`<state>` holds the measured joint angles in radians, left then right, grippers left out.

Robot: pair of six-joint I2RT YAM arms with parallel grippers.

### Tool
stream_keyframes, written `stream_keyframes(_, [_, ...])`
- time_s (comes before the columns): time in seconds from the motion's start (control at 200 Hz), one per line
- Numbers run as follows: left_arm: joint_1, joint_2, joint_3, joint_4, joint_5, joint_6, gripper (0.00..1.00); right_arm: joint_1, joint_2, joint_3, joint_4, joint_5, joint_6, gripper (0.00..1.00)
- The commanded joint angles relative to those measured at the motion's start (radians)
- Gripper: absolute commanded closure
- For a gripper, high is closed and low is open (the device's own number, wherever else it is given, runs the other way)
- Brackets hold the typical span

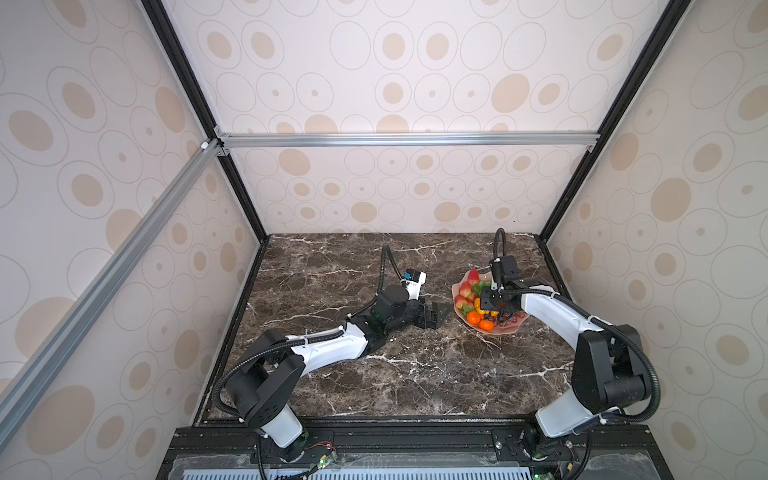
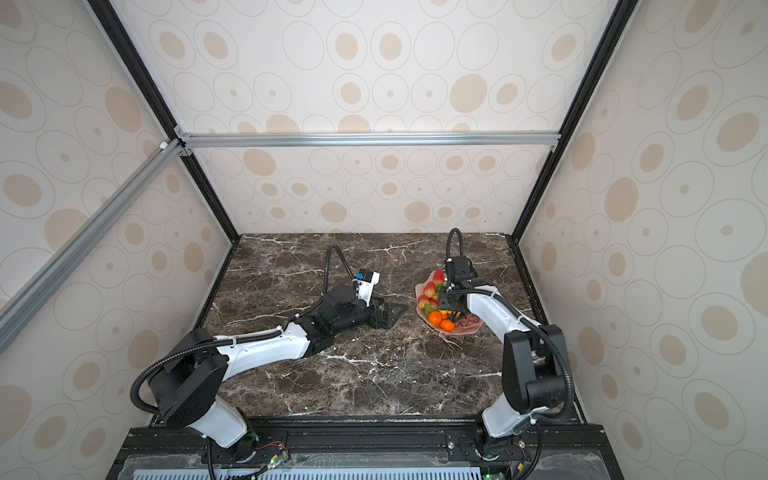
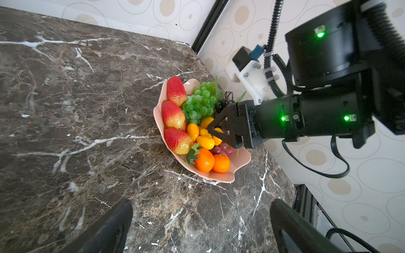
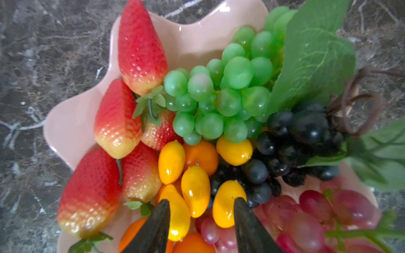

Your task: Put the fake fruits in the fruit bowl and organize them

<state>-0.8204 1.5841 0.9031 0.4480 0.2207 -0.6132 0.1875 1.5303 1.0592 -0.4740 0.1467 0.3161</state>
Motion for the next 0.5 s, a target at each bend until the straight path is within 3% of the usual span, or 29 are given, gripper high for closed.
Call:
stream_keyframes(0.0, [-0.006, -0.048, -0.009, 0.021, -0.041, 0.046, 0.01, -0.014, -0.140, -0.050, 0.049, 0.038, 0.026, 0.47])
stream_keyframes(0.135, [-0.001, -0.067, -0.023, 0.021, -0.064, 0.061, 0.01, -0.090, -0.252, -0.110, 0.063, 0.102, 0.085, 0.45])
stream_keyframes(0.275, [-0.009, -0.030, 0.032, -0.027, -0.060, 0.087, 0.01, -0.228, -0.307, -0.128, 0.028, 0.145, 0.150, 0.51])
stream_keyframes(0.495, [-0.077, 0.046, 0.144, -0.064, -0.050, 0.148, 0.01, -0.443, -0.209, -0.092, -0.021, -0.004, 0.173, 0.64])
